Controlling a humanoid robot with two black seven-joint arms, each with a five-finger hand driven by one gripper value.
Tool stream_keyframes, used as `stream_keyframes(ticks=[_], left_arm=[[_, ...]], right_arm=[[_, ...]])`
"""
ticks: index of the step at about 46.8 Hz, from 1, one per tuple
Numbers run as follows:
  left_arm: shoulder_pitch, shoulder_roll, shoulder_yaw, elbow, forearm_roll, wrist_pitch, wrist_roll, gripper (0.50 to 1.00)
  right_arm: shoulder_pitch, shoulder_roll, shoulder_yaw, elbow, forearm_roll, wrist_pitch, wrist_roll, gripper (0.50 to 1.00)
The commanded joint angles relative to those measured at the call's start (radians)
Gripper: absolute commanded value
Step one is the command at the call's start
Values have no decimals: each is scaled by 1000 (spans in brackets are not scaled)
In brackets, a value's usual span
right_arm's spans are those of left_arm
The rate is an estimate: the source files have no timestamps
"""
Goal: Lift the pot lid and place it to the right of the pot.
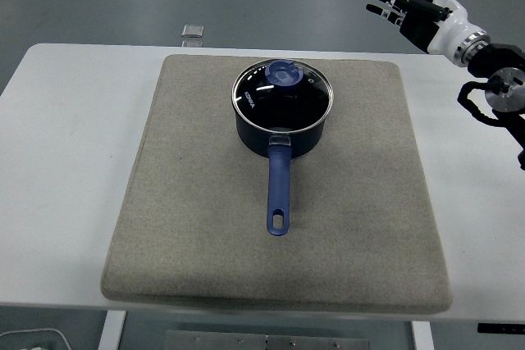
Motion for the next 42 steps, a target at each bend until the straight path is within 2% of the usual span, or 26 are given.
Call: stream_keyframes(ticks=[1, 42], left_arm=[[0, 0, -2, 0, 0, 1, 0, 1000], [-9, 0, 0, 5, 0, 1, 0, 1000]], right_arm=[[0, 0, 0, 0, 0, 0, 0, 897], [2, -2, -3, -3, -3, 2, -2, 901]])
